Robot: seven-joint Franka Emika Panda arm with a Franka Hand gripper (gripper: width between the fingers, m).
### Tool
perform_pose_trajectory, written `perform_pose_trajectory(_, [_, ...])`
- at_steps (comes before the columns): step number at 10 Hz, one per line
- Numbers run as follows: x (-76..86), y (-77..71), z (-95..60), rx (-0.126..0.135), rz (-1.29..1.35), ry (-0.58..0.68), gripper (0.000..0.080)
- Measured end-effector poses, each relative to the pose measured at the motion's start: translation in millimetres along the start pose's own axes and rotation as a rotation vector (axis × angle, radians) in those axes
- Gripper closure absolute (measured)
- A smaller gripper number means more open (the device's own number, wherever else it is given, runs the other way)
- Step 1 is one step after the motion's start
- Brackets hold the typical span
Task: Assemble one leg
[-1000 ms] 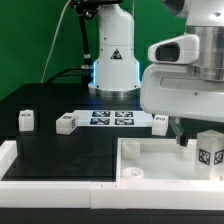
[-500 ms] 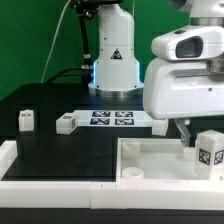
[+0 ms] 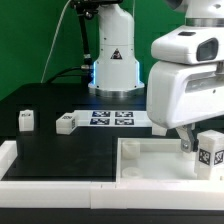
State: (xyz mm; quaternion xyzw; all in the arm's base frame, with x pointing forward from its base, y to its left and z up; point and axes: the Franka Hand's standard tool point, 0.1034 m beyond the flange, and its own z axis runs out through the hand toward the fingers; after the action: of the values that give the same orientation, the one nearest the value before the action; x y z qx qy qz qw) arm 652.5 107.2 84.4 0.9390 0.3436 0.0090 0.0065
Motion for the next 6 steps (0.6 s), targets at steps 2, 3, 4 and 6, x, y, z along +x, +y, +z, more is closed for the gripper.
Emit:
perform_pose_trajectory(2, [-3.2, -4.3, 6.9, -0.003, -0.041, -0.004, 0.0151])
perform_pose_trajectory(3, [-4.0, -14.4, 11.8, 0.003, -0.002, -0.009, 0.0151])
perform_pose_trajectory(4, [-3.3, -23.9, 14.6, 0.013, 0.026, -0.017, 0.0151])
perform_pose_trajectory(6, [-3.4, -28.2, 15.3, 0.021, 0.062, -0.028, 0.0151])
